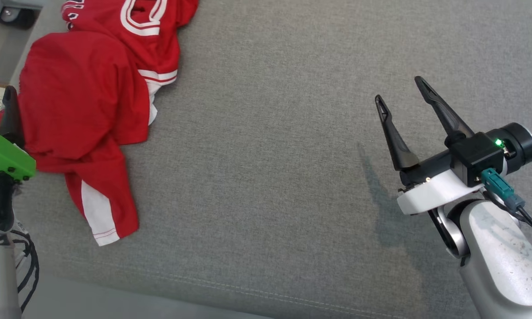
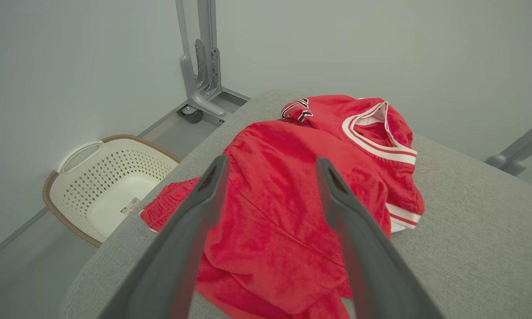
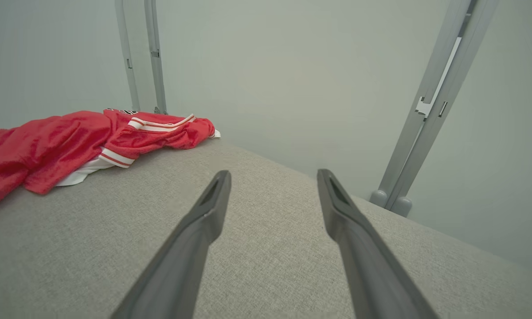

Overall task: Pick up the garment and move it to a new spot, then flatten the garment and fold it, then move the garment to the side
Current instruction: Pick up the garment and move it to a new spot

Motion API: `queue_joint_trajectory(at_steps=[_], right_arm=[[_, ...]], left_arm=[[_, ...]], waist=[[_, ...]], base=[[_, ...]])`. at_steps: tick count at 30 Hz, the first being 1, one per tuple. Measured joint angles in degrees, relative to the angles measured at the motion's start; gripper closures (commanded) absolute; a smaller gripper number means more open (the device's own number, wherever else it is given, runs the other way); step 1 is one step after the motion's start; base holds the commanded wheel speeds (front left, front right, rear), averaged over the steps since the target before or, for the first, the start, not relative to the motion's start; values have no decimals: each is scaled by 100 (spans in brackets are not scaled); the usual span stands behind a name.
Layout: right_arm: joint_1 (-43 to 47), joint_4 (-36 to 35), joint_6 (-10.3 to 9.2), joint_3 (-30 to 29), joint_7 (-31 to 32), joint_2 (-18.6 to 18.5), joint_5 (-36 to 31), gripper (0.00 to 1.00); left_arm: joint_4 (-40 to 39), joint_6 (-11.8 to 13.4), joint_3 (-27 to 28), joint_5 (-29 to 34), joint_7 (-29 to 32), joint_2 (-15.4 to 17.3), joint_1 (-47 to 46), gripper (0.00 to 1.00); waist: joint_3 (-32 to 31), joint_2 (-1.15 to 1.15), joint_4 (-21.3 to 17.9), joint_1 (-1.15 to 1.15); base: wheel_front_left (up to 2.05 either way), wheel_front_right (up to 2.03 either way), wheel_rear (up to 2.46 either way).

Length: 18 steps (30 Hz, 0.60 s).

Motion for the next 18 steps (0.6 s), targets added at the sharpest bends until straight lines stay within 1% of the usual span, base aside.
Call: queue_joint_trajectory(at_steps=[6, 12, 18], right_arm=[[-111, -238, 42, -135, 119, -201, -48, 0], [-201, -367, 42, -266, 149, -348, -96, 0], [-249, -416, 44, -290, 190, -369, -97, 0]], left_arm=[[389, 119, 176, -75, 360, 166, -318, 0], [688, 198, 172, -94, 410, 154, -623, 0], [1128, 261, 193, -35, 381, 98, -742, 0]], waist=[[462, 0, -214, 0], [844, 0, -337, 0], [1225, 0, -388, 0]], base=[[0, 0, 0], [0, 0, 0], [0, 0, 0]])
